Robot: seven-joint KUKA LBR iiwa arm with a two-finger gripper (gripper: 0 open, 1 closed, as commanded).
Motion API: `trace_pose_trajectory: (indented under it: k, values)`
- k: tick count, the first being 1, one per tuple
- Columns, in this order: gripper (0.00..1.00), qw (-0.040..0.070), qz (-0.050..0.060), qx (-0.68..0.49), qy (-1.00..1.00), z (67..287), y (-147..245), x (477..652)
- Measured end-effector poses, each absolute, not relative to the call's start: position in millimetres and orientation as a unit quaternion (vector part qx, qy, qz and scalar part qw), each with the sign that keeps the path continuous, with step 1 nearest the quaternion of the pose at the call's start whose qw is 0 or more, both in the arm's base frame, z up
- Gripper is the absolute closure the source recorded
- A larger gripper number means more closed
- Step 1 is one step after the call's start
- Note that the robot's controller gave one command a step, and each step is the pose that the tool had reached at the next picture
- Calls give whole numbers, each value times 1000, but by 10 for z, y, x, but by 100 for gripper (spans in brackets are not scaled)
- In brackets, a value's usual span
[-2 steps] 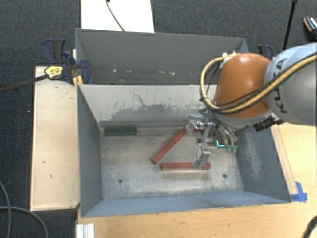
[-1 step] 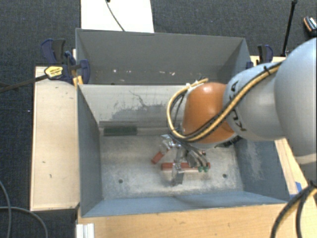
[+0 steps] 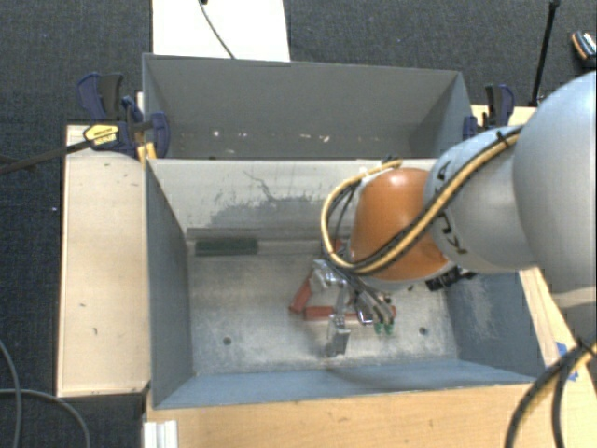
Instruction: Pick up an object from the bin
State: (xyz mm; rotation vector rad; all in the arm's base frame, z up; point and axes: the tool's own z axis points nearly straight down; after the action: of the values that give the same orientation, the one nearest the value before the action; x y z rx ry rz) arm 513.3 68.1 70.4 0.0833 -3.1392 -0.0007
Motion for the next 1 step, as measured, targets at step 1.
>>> trace_pose_trajectory:
  k: [1]
  values:
    - [100,-3,-1,26,-1000,723,682,5151]
